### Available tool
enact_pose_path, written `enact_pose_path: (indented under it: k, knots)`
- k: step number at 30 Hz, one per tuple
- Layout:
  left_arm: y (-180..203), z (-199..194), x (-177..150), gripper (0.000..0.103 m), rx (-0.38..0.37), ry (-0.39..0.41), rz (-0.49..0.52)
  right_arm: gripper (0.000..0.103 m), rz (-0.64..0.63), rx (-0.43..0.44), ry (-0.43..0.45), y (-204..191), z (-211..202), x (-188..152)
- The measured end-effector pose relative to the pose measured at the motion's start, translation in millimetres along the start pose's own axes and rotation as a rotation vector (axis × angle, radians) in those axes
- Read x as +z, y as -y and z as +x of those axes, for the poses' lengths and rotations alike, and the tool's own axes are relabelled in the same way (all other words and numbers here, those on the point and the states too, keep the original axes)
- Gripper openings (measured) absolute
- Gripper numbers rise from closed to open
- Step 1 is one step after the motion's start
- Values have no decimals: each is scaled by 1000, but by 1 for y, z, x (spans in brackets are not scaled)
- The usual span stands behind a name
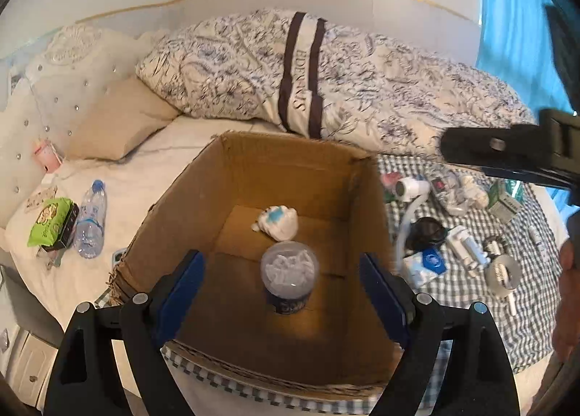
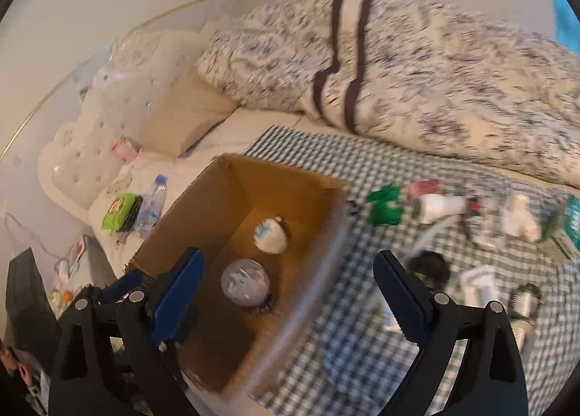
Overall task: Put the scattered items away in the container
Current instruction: 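Lower both held items into the cardboard box and open both tools, then grasp the grey ring band with left tool while right tool reaches the white ointment tube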
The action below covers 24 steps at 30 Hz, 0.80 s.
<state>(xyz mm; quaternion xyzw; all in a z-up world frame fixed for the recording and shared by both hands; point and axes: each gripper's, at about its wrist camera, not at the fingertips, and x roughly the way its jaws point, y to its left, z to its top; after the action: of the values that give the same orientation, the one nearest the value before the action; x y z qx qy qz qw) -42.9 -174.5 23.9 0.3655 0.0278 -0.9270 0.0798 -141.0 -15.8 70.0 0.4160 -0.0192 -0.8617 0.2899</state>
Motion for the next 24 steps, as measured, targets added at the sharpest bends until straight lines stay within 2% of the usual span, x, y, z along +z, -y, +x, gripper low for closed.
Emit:
enact_pose_path:
  k: [3, 7, 9, 13, 18, 24]
  knots:
    - [25, -18, 0, 90, -30, 22, 23, 95, 17, -49, 45, 22, -40, -12]
    - [69, -43, -6, 98, -84, 63, 67, 95, 49, -150, 106, 54, -102, -38]
    - [89, -52, -10, 98, -112, 77, 86, 95, 64, -192, 124, 68, -128, -51]
    - [132, -58, -25, 99, -162, 63, 112, 95, 94, -290, 144, 96, -168, -87]
    - [168, -53, -43, 99, -194, 25, 142, 95, 129, -341, 123, 128, -188, -130]
    - [200, -31, -70, 100, -188, -16, 203, 95, 168, -413, 117, 165, -177, -172]
